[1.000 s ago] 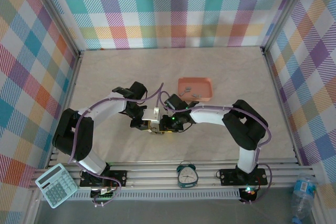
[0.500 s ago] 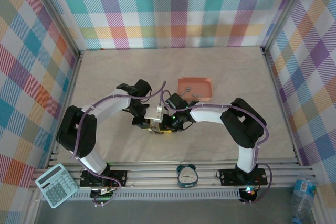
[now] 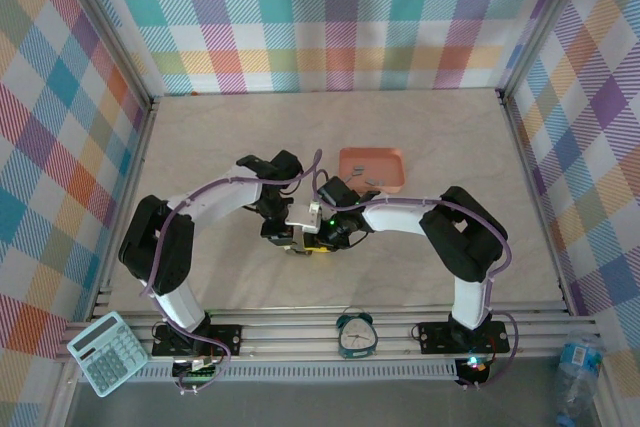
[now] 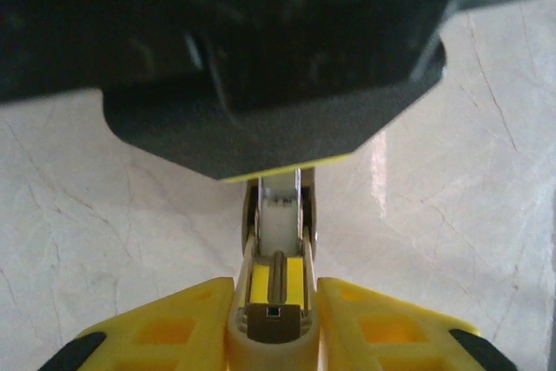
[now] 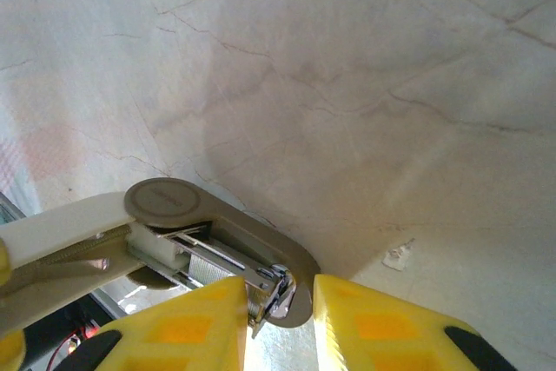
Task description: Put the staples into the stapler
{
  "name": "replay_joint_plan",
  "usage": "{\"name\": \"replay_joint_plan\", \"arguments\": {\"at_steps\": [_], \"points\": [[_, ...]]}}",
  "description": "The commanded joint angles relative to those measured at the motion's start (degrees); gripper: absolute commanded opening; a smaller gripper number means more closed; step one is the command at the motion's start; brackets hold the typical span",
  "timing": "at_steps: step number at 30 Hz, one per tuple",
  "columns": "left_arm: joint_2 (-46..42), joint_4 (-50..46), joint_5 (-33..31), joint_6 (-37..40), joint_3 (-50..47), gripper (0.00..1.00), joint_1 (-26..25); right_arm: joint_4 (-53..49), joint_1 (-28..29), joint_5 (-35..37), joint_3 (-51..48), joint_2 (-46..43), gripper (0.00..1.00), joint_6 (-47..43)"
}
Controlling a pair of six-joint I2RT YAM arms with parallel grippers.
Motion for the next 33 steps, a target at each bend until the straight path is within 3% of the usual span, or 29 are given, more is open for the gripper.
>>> {"name": "replay_joint_plan", "arguments": {"at_steps": [1,10,16,21,33], "points": [[-2.72,5.16,3.81,-1.23,-1.94,0.33,-1.90,-1.03,0.84,1.70,0.55,1.86,0.25,-0.64],[-7.40,10.73,7.39,-5.54,-6.57,0.39,-0.38,-0.86,0.85,1.86,0.46,1.99,0.25,-0.37],[-17.58,18.13,13.54,-8.01,-15.15,0.46,5.55,-1.22,0.84,1.87,0.71,2.23,0.25,-0.70],[-22.47,16.87,15.93,-2.22,-20.23,0.49,12.40,-1.42,0.91,1.61,1.14,2.52,0.25,-0.92],[-16.85,19.38,15.08,2.54,-21.98,0.49,15.41,-1.84,0.92,1.43,1.43,2.84,0.25,-1.37]]}}
